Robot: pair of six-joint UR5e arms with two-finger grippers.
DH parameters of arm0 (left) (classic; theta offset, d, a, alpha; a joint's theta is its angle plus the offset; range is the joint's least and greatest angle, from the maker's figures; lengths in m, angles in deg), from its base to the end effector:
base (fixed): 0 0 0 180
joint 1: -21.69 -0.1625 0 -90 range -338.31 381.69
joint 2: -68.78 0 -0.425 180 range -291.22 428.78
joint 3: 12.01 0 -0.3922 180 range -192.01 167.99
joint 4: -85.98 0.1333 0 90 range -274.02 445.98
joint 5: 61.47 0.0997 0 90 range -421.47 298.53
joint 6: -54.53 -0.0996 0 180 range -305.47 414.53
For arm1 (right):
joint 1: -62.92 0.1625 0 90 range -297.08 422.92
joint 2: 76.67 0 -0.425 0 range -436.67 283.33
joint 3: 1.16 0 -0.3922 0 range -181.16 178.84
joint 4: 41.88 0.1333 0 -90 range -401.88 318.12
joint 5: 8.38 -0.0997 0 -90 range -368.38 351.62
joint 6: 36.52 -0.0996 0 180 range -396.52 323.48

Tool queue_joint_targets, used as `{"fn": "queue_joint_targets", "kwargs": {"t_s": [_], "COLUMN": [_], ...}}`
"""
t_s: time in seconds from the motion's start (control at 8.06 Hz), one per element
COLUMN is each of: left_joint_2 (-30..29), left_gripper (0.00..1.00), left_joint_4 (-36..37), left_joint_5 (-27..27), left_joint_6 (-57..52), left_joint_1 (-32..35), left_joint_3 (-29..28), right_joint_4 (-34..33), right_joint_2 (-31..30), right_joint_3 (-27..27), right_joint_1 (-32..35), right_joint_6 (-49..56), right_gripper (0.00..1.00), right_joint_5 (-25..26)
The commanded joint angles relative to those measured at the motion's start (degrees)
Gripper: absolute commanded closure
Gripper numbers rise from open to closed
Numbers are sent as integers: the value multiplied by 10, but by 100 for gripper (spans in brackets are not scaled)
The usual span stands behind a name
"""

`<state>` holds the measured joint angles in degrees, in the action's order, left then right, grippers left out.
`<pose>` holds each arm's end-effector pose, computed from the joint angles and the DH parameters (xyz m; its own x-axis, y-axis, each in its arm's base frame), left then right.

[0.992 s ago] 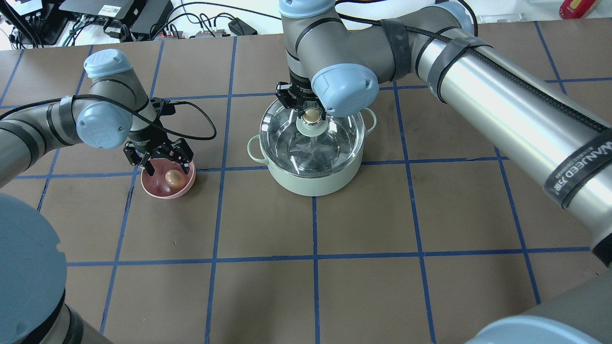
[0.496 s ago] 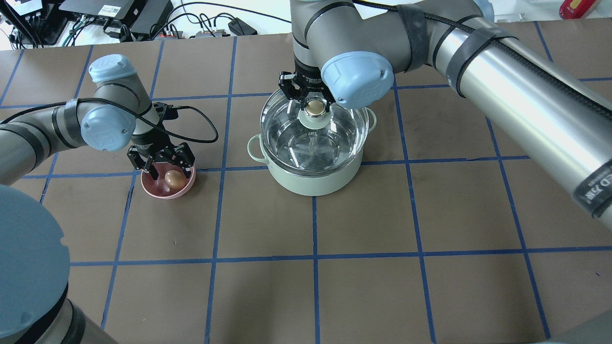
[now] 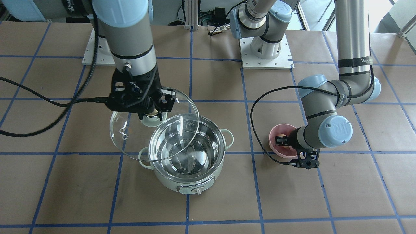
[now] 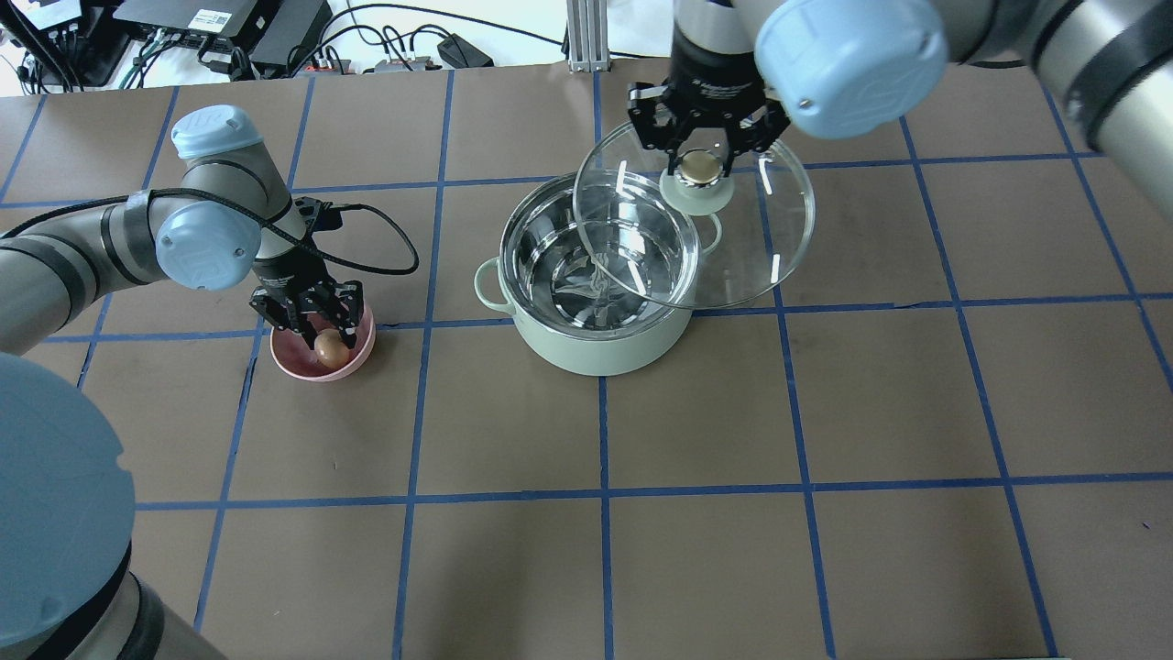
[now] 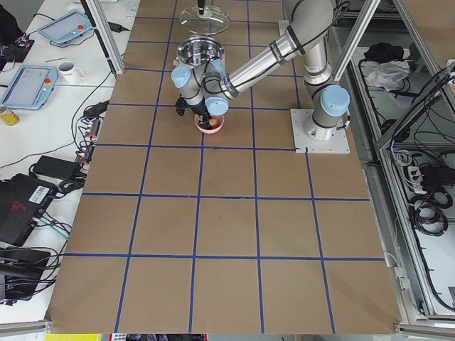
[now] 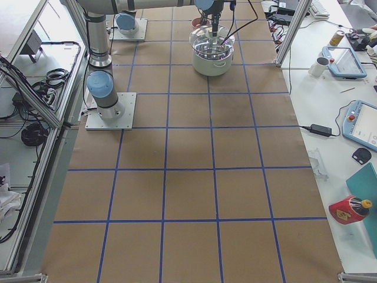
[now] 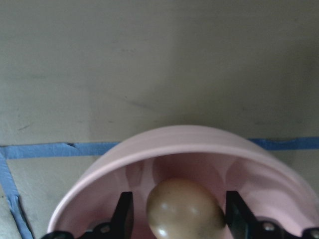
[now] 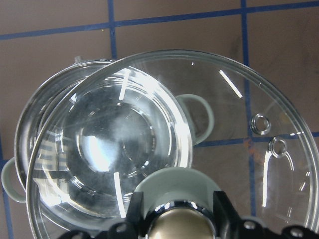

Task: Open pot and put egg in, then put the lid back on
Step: 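Lift the glass lid off the pot with the right gripper, moving it away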

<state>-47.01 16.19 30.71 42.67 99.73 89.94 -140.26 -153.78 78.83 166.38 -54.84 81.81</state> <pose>-0.0106 -0.5748 0.1802 -0.9997 0.0000 0.0264 0.0080 0.9532 0.3022 0.2679 -0.5480 0.4675 -0.9961 0.0836 -0.0270 0.0858 0.9921 -0.0920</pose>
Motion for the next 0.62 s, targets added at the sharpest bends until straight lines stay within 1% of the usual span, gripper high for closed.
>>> {"fn": "queue_joint_targets", "kwargs": {"t_s": [0.0,0.12,0.25,0.37,0.5], "left_joint_2": [0,1,16,34,73], "left_gripper": [76,76,76,79,79], "left_joint_4": [0,-1,-9,-11,-36], "left_joint_5": [-3,-3,-2,-2,-3], "left_joint_6": [1,0,-2,-4,-4], "left_joint_1": [0,0,2,6,8], "left_joint_3": [-1,-3,-9,-11,-20], "right_joint_4": [74,83,89,91,92], "right_joint_2": [-54,-63,-63,-65,-65], "right_joint_3": [2,2,3,3,3], "right_joint_1": [-103,-139,-166,-194,-208], "right_joint_6": [136,187,244,286,302], "right_gripper": [100,100,100,100,100], "right_joint_5": [9,9,10,10,10]}}
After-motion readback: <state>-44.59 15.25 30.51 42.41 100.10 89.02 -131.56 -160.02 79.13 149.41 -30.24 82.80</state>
